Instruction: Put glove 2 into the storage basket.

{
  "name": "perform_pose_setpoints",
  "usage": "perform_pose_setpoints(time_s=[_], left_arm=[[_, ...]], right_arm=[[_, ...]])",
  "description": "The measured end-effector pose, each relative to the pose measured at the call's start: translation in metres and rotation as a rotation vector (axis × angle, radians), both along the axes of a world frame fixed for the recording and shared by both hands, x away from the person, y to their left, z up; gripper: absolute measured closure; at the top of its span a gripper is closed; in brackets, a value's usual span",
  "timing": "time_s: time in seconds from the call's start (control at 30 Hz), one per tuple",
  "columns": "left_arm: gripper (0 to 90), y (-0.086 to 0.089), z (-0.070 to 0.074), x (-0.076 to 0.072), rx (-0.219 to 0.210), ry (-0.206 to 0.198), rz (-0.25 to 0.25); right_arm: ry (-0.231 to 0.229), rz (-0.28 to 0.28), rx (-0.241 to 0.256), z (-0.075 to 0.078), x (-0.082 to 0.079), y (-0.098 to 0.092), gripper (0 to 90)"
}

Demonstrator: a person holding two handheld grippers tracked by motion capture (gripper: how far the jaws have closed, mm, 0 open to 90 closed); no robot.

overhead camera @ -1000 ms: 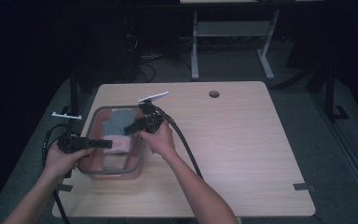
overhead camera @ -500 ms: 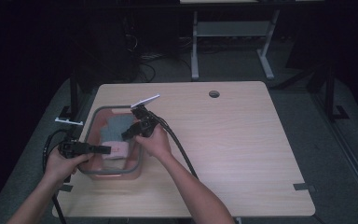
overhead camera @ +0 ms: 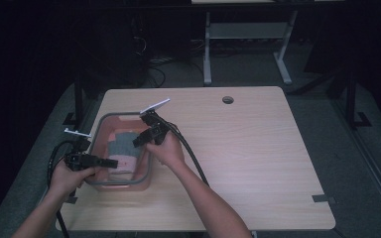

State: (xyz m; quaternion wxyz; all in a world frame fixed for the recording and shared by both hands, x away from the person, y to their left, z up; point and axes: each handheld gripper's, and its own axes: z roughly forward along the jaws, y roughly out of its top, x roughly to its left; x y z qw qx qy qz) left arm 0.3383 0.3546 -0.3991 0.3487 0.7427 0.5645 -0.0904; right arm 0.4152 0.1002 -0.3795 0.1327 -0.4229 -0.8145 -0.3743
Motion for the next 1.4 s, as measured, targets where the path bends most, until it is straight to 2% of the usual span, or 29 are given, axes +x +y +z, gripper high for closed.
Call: perform_pose_setpoints(time_s=[0.13, 0.27, 0.53, 0.67, 0.77, 0.97, 1.13, 1.4], left_arm=[[61.4, 0.0, 0.004, 0.0, -0.012, -0.02, 0.02], [58.2, 0.001, 0.008, 0.001, -0.001, -0.045, 0.032], [56.0, 0.0, 0.028, 0.002, -0.002, -0.094, 0.057], [56.0, -0.002, 0.038, 0.004, -0.004, -0.115, 0.041], [55.7, -0.004, 0.044, 0.006, -0.026, -0.126, 0.036], [51.8, -0.014, 0.046, 0.007, -0.038, -0.141, 0.023], [50.5, -0.023, 0.051, 0.005, -0.071, -0.159, 0.002], [48.7, -0.041, 0.057, 0.007, -0.096, -0.183, -0.026]], right_arm=[[-0.001, 0.001, 0.011, 0.003, -0.001, -0.004, 71.3], [0.003, 0.004, 0.024, 0.005, -0.002, -0.008, 71.1], [-0.003, -0.007, 0.055, 0.011, -0.003, -0.023, 70.5], [-0.005, -0.019, 0.074, 0.014, -0.004, -0.033, 70.2], [0.0, -0.029, 0.093, 0.017, -0.004, -0.042, 69.8], [0.0, -0.041, 0.102, 0.017, -0.006, -0.059, 67.6], [-0.002, -0.059, 0.1, 0.017, -0.007, -0.073, 65.6], [-0.014, -0.083, 0.105, 0.02, -0.009, -0.094, 62.1]])
